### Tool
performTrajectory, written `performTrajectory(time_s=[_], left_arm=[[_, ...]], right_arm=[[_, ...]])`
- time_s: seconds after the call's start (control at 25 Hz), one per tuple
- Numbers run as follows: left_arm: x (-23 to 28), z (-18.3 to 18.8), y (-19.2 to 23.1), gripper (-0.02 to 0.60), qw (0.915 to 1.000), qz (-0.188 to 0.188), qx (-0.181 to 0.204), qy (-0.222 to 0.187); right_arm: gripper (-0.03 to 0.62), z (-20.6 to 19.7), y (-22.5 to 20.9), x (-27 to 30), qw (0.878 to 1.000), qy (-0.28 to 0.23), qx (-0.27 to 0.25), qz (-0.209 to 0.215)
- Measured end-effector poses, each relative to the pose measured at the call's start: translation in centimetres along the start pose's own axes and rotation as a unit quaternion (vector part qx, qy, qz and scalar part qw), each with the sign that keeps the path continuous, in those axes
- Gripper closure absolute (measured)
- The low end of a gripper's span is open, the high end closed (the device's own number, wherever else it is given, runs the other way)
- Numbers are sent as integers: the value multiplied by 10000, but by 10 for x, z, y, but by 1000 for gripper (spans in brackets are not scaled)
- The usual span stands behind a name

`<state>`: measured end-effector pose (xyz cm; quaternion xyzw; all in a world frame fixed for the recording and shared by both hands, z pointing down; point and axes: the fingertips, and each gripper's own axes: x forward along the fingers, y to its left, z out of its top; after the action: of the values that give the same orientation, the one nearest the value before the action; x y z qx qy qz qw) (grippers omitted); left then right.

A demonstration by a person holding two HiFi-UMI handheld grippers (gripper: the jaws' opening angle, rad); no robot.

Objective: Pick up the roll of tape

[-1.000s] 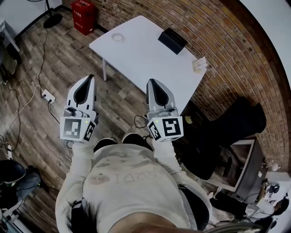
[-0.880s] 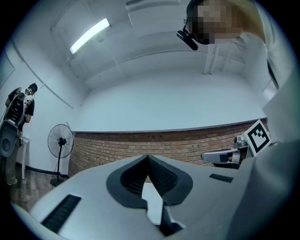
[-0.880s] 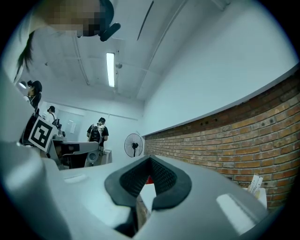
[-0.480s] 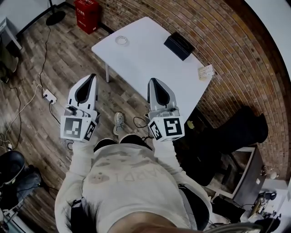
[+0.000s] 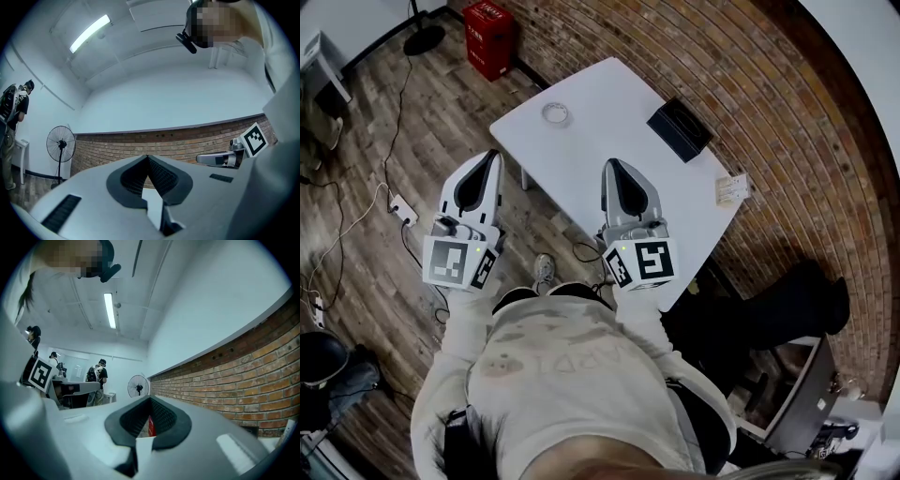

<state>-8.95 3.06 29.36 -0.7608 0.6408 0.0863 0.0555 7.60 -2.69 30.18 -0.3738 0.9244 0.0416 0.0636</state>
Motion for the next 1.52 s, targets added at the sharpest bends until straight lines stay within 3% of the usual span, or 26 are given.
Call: performTrajectory(time_s=[0.68, 1.12, 1.52], left_arm=[[104, -17, 19, 575, 9996, 153, 230, 58], [124, -33, 35, 575, 9996, 159, 134, 191], [160, -44, 67, 575, 9996, -132, 35, 231]], right_arm=[[583, -24, -95, 73, 9990, -202, 392, -60], [583, -42, -103, 99, 9984, -39, 559, -7], [583, -53, -110, 138, 9981, 101, 543, -270]])
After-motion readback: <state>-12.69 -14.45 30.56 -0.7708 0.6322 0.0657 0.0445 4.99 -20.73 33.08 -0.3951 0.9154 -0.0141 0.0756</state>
